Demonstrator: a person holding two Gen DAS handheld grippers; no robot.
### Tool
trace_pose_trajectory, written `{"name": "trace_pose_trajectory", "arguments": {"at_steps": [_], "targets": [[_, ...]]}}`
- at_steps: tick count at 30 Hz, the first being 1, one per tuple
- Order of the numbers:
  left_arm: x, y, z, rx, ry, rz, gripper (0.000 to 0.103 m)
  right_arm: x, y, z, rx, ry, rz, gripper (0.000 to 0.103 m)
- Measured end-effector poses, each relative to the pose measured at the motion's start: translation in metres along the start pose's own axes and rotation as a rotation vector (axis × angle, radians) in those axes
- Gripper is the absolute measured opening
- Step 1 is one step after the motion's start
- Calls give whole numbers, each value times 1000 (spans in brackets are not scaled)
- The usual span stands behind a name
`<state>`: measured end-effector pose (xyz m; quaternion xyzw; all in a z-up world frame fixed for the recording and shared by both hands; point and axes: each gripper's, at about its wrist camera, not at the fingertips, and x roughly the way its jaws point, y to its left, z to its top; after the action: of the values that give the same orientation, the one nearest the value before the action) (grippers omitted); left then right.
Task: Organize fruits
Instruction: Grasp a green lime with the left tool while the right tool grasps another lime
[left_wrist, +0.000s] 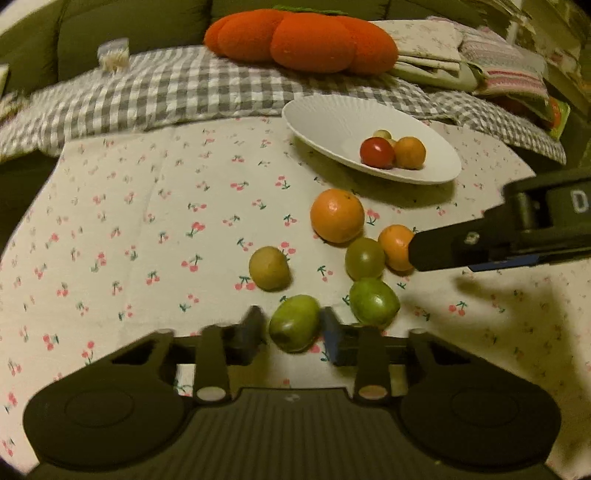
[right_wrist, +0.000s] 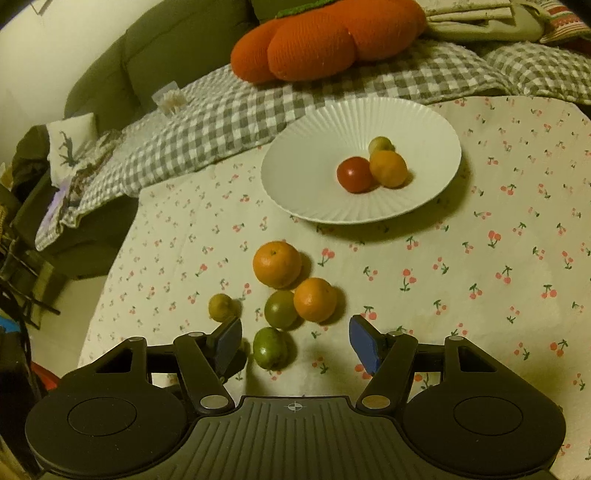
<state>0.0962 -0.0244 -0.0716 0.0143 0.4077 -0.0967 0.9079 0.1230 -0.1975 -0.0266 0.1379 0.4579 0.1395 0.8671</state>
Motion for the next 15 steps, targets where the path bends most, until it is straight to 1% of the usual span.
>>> {"name": "trace_pose_trajectory", "arguments": {"at_steps": [4,9,15], "targets": [[-4,1,-2,-4,7,-5,26,5,2,-2,-12,8,-7,65],[-13,11,-3,-37,9,17,26,11,4,-5,-26,16,-9,65],[-23,27,-6,-78,28,69,26,22,15,-13,-72,31,-2,65]]}}
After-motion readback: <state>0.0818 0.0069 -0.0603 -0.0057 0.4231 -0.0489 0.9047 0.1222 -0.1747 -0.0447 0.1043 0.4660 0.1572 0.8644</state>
